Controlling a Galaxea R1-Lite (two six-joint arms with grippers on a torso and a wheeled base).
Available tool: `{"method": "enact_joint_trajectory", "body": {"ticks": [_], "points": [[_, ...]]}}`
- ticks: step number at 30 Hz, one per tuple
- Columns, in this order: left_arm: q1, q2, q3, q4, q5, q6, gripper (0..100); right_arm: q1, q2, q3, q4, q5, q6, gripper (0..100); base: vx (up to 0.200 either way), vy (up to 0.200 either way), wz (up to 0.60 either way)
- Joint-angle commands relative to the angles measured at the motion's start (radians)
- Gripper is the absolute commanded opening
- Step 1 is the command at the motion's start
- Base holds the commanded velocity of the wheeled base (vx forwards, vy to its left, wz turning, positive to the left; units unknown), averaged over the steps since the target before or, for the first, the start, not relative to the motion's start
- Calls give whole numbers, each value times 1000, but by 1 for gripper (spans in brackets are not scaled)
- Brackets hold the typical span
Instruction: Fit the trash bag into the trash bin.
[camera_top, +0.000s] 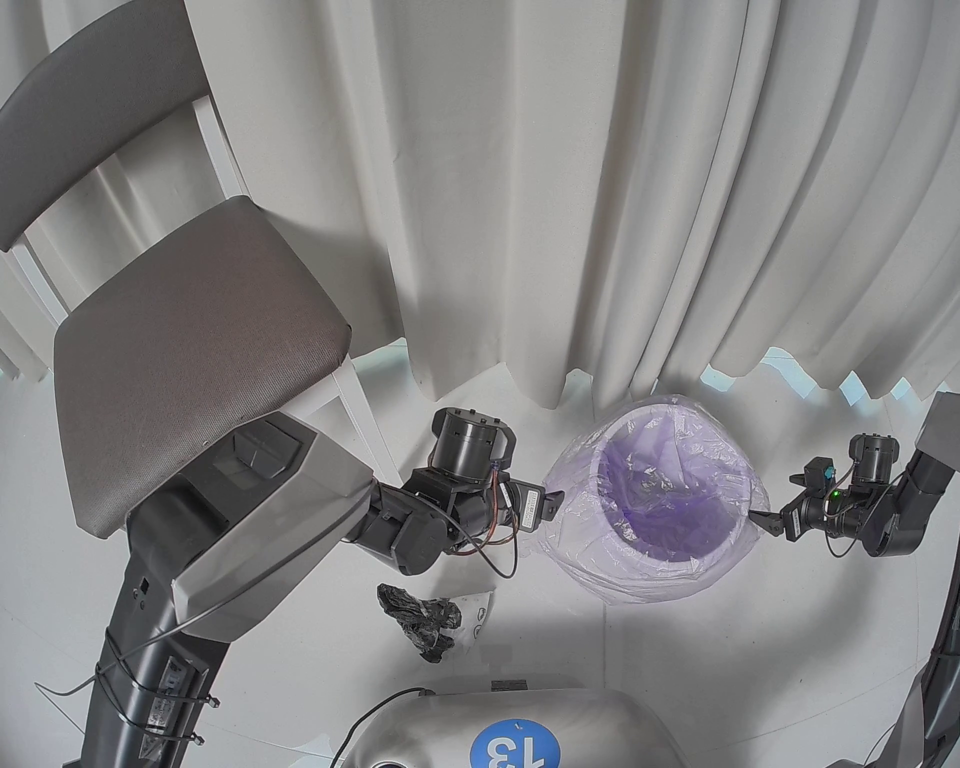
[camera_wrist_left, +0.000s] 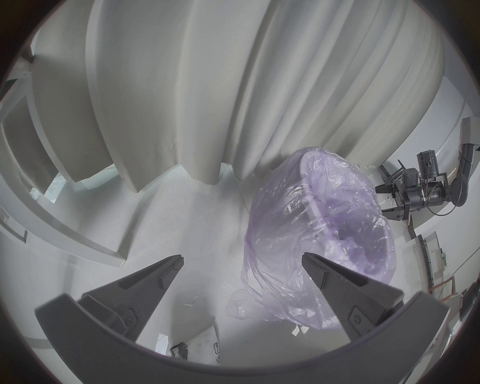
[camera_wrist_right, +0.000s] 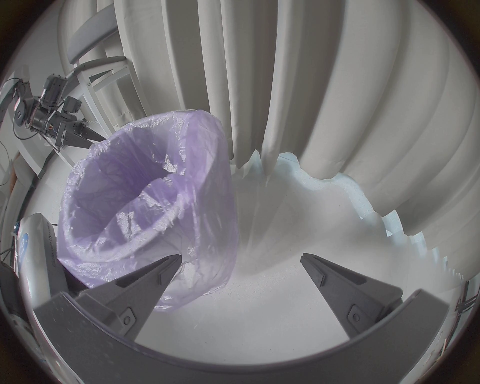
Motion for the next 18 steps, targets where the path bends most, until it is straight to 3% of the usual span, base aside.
{"method": "enact_joint_trajectory", "body": {"ticks": [1, 2, 3, 7, 8, 11, 18], "points": [[22, 158, -259, 171, -4, 14, 100, 14, 122, -139, 66, 0, 4, 100, 0, 0, 0], [22, 158, -259, 171, -4, 14, 100, 14, 122, -139, 66, 0, 4, 100, 0, 0, 0], [33, 215, -390, 258, -5, 26, 100, 22, 133, -186, 121, 0, 5, 100, 0, 0, 0], [53, 262, -414, 296, -51, 63, 100, 34, 153, -255, 169, 0, 13, 100, 0, 0, 0], [59, 274, -414, 290, -93, 98, 100, 40, 170, -298, 189, 0, 21, 100, 0, 0, 0], [64, 291, -414, 270, -103, 109, 100, 49, 190, -358, 232, -1, 25, 100, 0, 0, 0], [90, 288, -414, 140, -62, 60, 100, 72, 202, -392, 235, -4, 68, 100, 0, 0, 0]]}}
